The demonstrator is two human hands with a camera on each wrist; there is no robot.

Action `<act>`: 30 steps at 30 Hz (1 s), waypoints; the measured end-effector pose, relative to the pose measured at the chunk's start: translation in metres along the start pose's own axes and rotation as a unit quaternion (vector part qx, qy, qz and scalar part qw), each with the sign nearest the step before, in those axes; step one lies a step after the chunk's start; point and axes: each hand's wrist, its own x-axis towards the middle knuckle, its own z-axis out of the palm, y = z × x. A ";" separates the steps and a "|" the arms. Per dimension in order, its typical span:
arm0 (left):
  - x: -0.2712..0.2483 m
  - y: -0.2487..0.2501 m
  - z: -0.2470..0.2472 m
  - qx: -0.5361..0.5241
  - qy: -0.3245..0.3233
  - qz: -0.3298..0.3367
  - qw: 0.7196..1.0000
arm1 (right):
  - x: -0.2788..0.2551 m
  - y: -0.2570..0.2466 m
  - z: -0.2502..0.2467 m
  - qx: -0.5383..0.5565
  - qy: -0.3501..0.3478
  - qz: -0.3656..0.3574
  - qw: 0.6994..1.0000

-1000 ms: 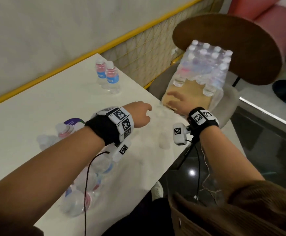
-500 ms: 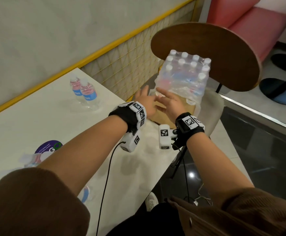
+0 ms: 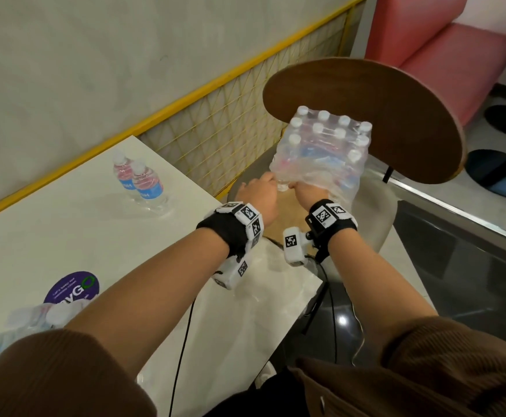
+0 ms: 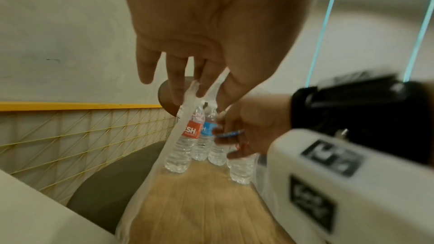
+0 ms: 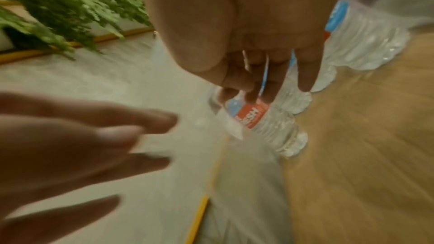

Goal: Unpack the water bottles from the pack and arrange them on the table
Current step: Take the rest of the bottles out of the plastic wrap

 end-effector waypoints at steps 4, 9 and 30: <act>0.001 -0.016 0.000 -0.014 0.041 0.013 0.999 | 0.008 -0.003 -0.011 -0.008 -0.065 0.082 0.995; 0.001 -0.018 0.005 -0.009 0.040 0.026 0.999 | 0.023 -0.012 -0.017 -0.121 -0.037 -0.011 0.992; 0.025 -0.019 0.019 -0.109 -0.048 -0.059 0.991 | -0.001 0.010 0.006 0.136 -0.181 -0.058 0.972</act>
